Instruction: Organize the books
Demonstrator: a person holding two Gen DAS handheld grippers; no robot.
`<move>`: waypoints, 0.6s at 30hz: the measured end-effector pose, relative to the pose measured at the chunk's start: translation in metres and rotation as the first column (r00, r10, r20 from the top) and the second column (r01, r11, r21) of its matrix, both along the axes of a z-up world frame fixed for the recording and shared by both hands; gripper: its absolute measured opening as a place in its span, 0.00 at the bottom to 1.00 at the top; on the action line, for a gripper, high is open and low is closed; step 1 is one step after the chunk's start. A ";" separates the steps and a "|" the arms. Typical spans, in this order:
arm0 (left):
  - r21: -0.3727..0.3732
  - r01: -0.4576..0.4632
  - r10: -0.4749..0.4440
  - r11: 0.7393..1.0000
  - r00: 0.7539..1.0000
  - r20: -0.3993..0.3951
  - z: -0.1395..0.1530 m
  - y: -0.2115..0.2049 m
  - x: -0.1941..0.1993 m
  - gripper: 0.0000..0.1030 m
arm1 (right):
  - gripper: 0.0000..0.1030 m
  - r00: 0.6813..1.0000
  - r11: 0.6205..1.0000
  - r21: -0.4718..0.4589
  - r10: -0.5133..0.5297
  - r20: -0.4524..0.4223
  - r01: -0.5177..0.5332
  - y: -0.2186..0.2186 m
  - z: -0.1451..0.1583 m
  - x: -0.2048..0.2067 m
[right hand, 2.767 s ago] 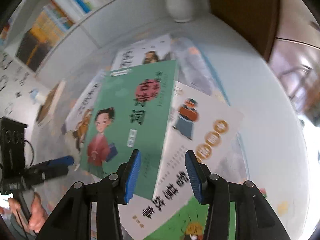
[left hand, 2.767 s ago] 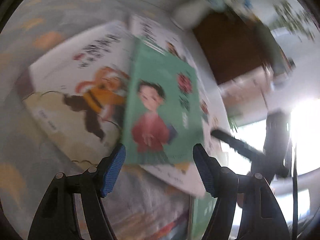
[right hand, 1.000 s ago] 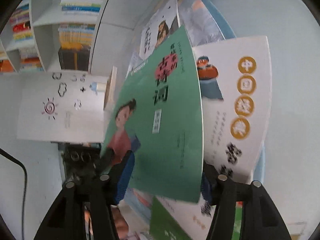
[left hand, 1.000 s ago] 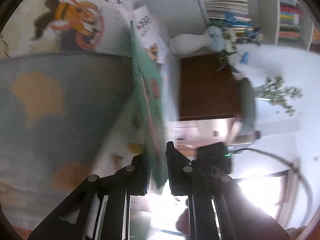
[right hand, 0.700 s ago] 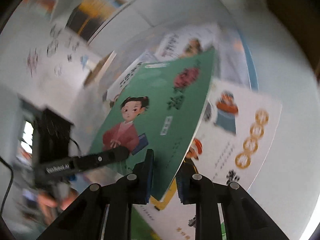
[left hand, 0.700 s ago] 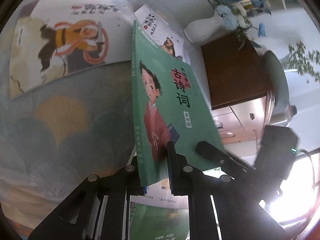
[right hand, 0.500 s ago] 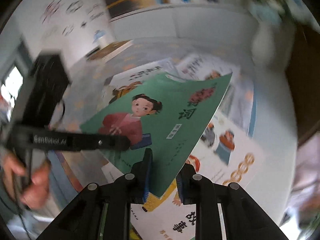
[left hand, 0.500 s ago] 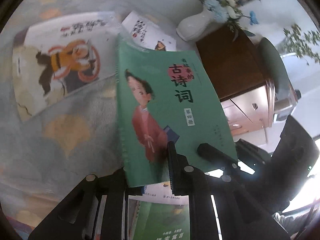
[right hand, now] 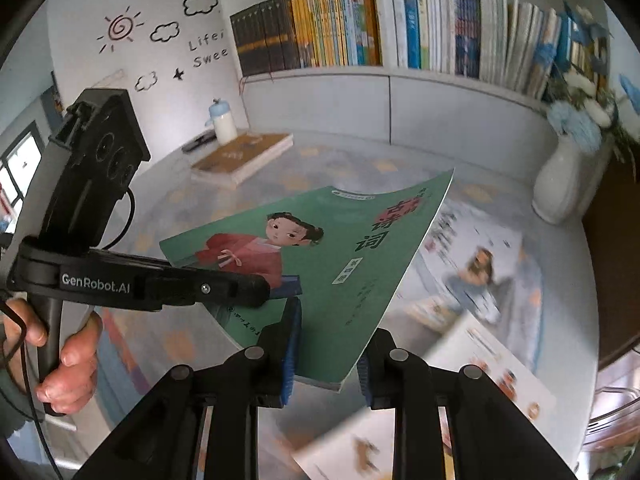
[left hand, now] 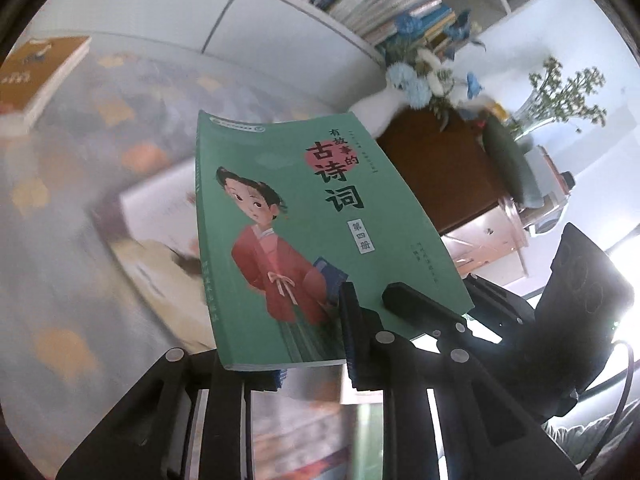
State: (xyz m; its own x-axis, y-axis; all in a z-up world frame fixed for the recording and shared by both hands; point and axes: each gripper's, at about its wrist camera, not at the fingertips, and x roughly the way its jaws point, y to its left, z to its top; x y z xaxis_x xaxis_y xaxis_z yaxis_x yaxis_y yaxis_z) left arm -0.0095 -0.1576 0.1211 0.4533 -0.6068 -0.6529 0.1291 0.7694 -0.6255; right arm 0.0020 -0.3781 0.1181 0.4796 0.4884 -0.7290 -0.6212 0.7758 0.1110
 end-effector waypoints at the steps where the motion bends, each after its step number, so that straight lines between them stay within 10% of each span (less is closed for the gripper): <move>1: -0.003 0.005 -0.005 1.000 1.000 0.005 0.002 0.016 0.003 0.17 | 0.23 1.000 1.000 0.001 -0.012 0.006 0.012 0.016 0.003 0.002; 18: 0.049 -0.048 0.047 0.998 0.998 0.036 0.003 0.247 0.071 0.19 | 0.23 1.000 0.998 0.062 -0.010 -0.025 0.011 0.276 0.000 0.069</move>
State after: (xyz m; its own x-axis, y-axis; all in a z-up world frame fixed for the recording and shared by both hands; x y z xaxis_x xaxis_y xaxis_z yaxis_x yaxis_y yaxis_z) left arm 0.0614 0.0892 0.1239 0.5036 -0.5510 -0.6654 0.1126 0.8055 -0.5819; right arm 0.0708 -0.1017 0.1182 0.4670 0.5283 -0.7090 -0.6094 0.7734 0.1748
